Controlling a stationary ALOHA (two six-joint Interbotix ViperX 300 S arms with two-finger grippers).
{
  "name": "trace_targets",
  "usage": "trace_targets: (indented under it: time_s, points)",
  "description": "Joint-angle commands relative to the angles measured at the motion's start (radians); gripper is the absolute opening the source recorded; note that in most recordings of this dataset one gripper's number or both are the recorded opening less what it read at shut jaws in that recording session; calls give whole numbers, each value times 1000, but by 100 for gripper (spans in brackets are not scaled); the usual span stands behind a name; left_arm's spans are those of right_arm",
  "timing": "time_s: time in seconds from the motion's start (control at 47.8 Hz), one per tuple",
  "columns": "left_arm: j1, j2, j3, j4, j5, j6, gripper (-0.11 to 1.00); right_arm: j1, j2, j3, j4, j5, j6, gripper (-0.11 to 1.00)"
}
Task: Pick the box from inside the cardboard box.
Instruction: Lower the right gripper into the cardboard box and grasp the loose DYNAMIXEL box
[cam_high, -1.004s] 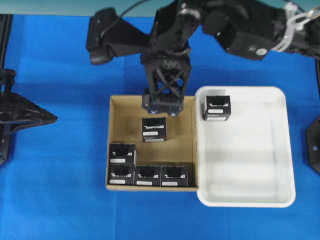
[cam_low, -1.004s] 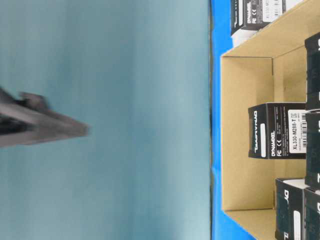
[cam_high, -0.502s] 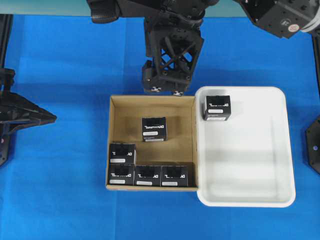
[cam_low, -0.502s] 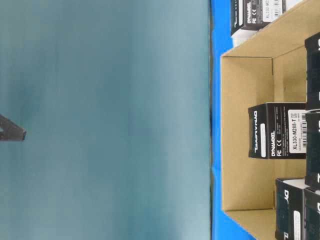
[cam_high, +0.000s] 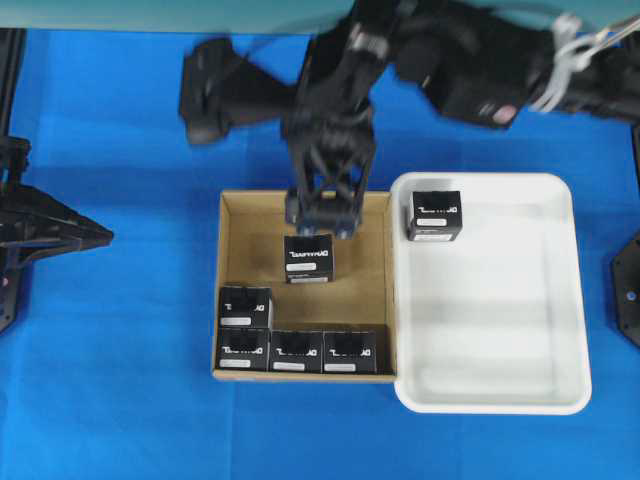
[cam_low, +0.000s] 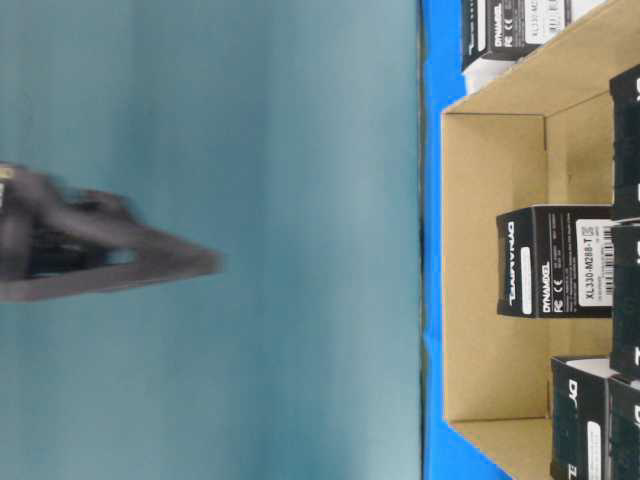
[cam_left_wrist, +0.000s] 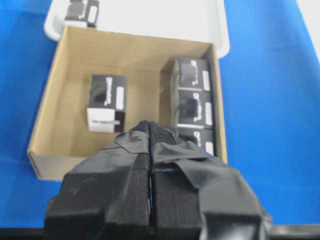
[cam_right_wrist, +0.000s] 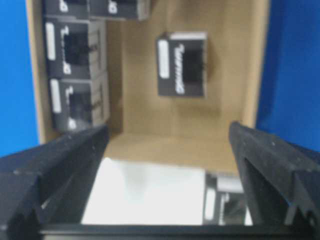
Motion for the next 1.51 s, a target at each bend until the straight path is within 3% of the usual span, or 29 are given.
trace_targets:
  time_s: [0.0,0.209,0.481,0.983,1.484]
  points:
    - [-2,6,-20,2,-9,-2,-6,14,0,97,-17,-103,-21,99]
    - [-3,6,-21,2,-11,-2,-6,28,-3,229,-21,-279,-41,99]
    - [-3,9,-20,2,-11,-2,-6,48,25,314,-23,-380,-43,99]
    - [0,6,-21,2,-9,0,-6,52,94,331,-23,-425,-86,99]
    - [0,5,-21,3,-11,-2,-6,63,163,347,-23,-494,-87,99]
